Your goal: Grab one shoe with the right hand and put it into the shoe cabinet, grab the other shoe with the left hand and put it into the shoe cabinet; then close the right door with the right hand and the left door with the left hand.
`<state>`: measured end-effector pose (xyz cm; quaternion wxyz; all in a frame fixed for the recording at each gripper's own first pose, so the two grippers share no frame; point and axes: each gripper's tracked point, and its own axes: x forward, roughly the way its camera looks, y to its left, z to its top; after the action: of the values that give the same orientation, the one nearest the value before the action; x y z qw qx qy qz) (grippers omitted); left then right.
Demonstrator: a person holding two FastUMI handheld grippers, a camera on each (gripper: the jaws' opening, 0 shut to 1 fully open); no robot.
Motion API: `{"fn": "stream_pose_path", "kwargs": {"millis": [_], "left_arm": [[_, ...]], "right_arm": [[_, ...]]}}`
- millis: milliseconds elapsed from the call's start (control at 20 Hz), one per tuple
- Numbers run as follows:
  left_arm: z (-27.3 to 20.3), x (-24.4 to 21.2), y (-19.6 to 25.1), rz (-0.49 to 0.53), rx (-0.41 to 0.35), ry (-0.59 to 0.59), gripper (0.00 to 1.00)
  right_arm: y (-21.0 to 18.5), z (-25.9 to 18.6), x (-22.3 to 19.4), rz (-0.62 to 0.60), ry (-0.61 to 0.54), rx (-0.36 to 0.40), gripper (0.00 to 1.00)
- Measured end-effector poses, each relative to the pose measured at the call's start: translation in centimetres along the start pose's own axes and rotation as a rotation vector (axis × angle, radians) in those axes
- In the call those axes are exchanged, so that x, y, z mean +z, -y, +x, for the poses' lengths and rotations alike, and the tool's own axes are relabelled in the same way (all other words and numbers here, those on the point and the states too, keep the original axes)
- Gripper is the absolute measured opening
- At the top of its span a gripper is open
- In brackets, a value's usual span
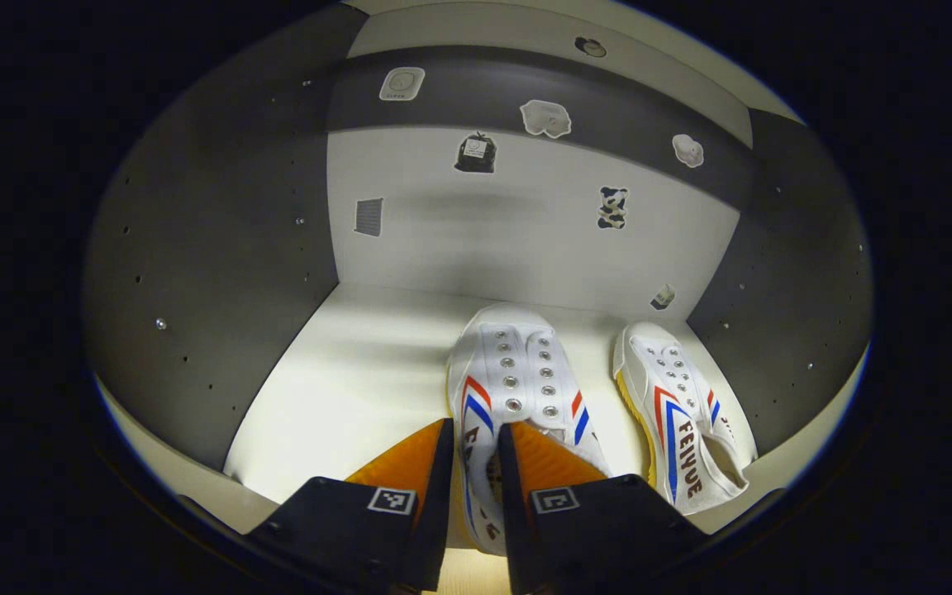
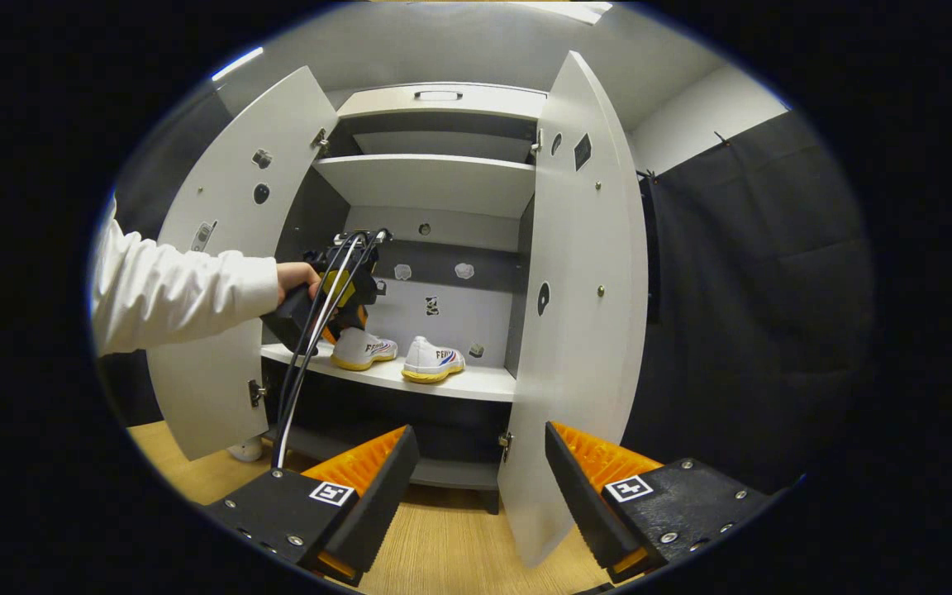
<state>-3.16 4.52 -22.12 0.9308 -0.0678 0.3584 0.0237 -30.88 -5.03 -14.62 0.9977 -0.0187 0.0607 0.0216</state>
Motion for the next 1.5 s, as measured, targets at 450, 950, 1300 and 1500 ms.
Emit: {"fn": "stream_pose_path", "kwargs": {"millis": [450,950,1300,1500], "left_arm": [[-7.9,1.1,0.6,0.113,-0.052,0.215,0.95],[-23.8,-6.6,-2.1,0.118,-0.066,0.614,0.97],[-28.1,-15.4,-3.5,0.061,-0.058,0.665,0.95],[-29.4,-18.7,-3.5,0.069,-0.042,0.662,0.95]], "right_arm": [[-0.9,0.2,0.3,0.037,0.006,0.029,0.94],[-0.2,-0.5,3.3,0.079,0.038,0.057,0.94],[2.2,-2.9,3.1,0.091,0.025,0.017,0.94],[4.8,-3.8,3.6,0.154,-0.003,-0.018,0.94]]}}
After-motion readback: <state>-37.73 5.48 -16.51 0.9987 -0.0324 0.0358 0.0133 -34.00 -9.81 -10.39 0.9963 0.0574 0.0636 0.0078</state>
